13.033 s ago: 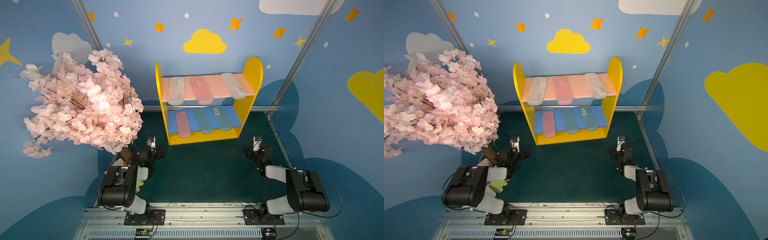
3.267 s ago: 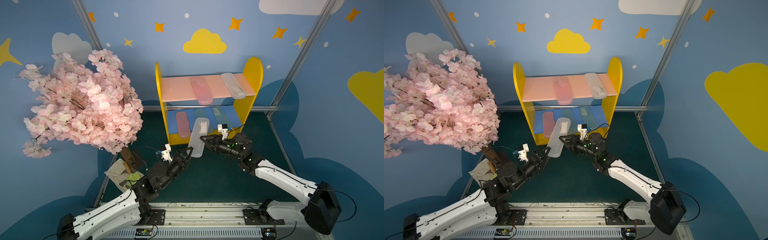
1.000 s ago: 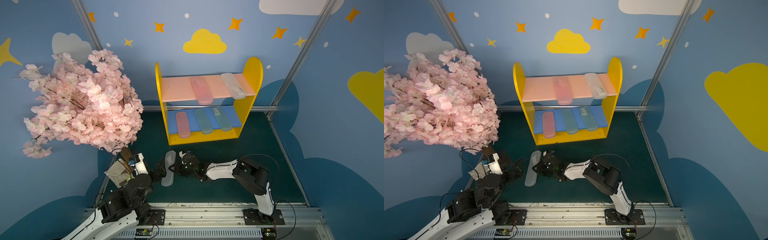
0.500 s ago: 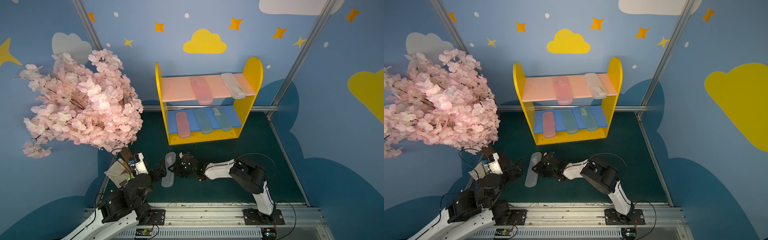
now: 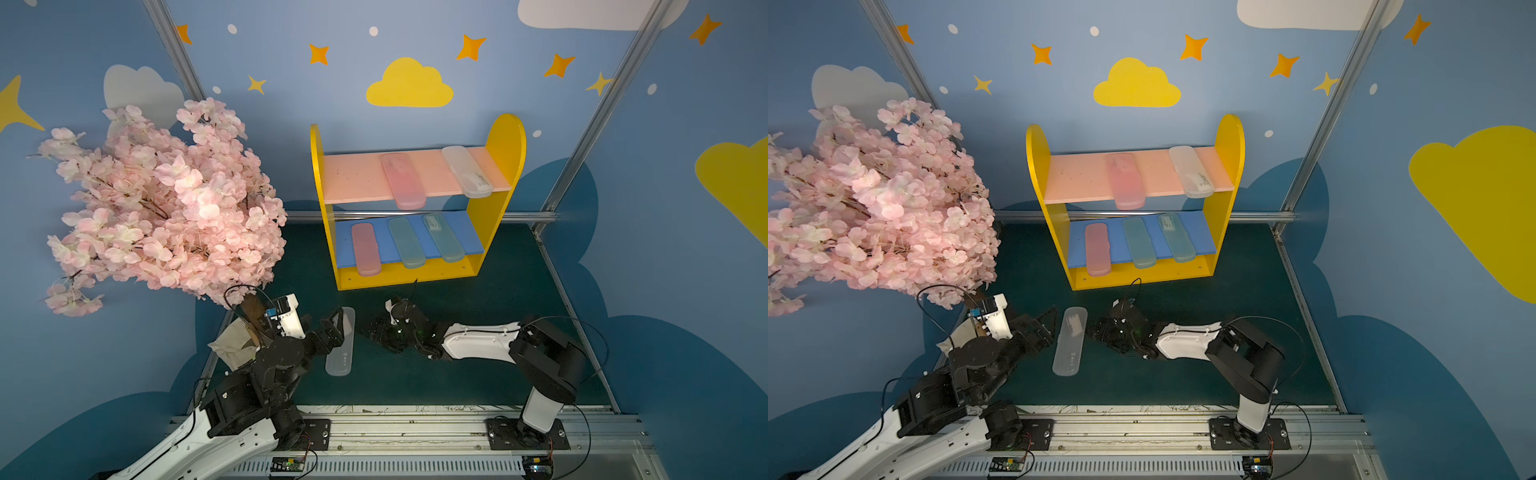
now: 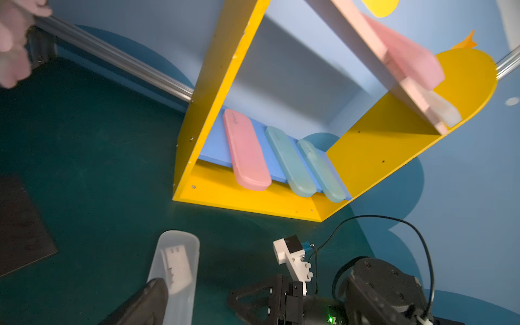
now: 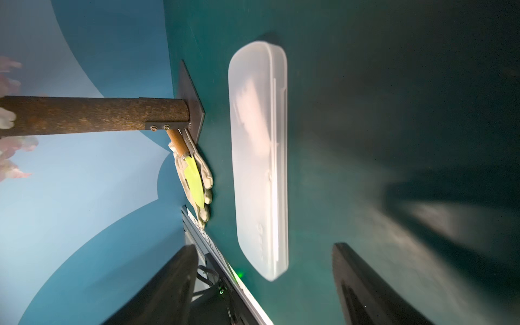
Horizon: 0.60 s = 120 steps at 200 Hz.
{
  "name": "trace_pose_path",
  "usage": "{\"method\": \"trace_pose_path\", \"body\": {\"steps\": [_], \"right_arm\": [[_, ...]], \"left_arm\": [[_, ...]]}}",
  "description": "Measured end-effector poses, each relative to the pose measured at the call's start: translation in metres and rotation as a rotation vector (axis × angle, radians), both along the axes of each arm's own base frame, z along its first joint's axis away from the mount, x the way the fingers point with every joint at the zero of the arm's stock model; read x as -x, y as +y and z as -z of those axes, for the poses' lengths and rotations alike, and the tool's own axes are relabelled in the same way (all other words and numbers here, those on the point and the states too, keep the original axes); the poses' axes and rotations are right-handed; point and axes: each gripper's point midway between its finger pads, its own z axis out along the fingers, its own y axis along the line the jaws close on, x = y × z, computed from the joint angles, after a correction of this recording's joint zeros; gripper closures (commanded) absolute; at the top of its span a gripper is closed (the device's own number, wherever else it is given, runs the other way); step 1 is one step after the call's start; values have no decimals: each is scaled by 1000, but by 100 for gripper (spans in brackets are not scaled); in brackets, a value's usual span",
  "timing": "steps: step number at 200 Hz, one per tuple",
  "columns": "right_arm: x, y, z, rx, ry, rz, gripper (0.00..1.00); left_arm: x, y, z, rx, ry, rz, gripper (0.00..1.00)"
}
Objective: Remove the pencil cases from the shelf
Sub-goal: Place the pencil case at the center of the board.
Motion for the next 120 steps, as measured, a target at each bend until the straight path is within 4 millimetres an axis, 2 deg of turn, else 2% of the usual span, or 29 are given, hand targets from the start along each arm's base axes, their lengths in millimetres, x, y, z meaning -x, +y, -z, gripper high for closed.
{"method": "trace_pose_path", "body": {"steps": [19, 35, 81, 120], "right_arm": [[3, -19, -18, 18, -41, -18, 12], [5, -36, -38, 33, -86, -32, 2], [3, -96, -98, 70, -227, 36, 1], [5, -156, -136, 84, -389, 157, 1]], "left_arm": [[-6, -17, -17, 64, -7, 33, 0], [-13, -38, -29, 113, 0, 67, 0], [-40, -91, -65, 259, 19, 118, 0], [-69, -111, -101, 413, 25, 108, 0]]}}
